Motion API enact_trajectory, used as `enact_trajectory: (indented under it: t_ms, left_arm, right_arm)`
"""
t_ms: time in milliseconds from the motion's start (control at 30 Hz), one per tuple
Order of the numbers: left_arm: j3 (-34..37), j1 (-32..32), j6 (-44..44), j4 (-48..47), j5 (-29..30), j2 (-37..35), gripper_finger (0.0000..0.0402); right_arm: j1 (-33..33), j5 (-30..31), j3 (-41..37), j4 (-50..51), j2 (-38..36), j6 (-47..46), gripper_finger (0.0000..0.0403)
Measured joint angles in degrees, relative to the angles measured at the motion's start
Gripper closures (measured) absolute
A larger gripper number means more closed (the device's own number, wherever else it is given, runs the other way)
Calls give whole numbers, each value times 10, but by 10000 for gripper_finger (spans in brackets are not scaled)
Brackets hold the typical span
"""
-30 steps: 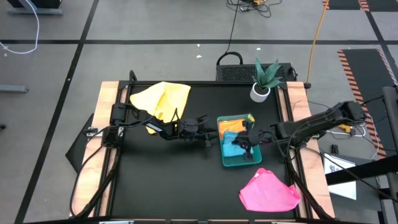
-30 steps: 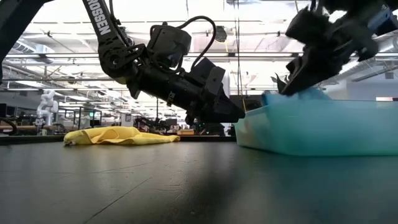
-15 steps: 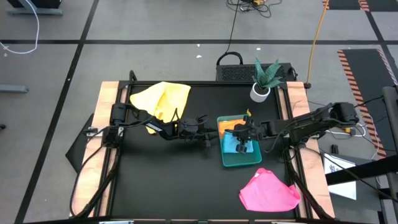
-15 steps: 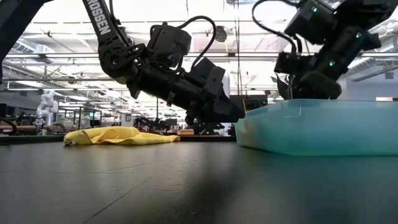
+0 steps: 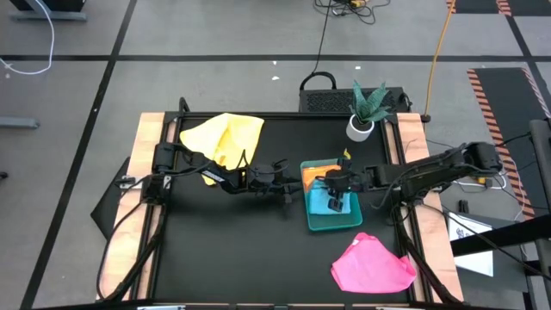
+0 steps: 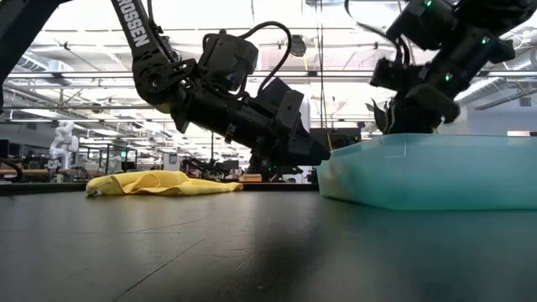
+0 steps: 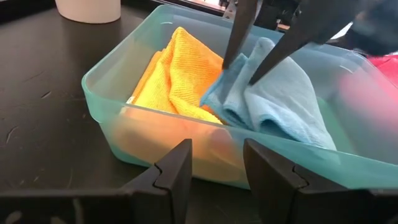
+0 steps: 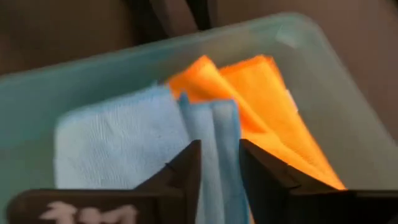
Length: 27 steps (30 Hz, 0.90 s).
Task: Fold microfiber towels
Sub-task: Put the blue microfiber cloth into the green bin
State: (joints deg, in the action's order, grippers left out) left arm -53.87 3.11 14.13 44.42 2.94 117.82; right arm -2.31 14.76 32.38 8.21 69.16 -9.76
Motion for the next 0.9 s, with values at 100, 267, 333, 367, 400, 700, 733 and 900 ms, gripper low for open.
enact_trajectory:
  t_ms: [100, 267, 333, 367, 400, 700, 733, 900]
  left_arm:
    - [0, 0, 0, -2, 0, 0, 257]
    - [0, 0, 0, -2, 0, 0, 257]
    - [0, 0, 0, -1, 0, 0, 257]
    - [0, 0, 1, -1, 0, 0, 257]
    - [0, 0, 1, -1, 0, 0, 257]
    - [0, 0, 1, 4, 1, 0, 257]
    - [0, 0, 1, 4, 1, 0, 257]
    - [0, 0, -1, 4, 2, 0, 257]
  right_arm:
    - [0, 0, 0, 2, -37, -15, 270]
    - [14, 2, 0, 12, -73, -78, 250]
    - [25, 2, 0, 37, -71, -110, 255]
    - [30, 2, 0, 51, -66, -124, 261]
    - [36, 2, 0, 63, -58, -137, 270]
    - [61, -37, 0, -25, 58, -108, 396]
    - [64, -57, 0, -45, 71, -105, 394]
    - [71, -157, 0, -110, 116, -77, 397]
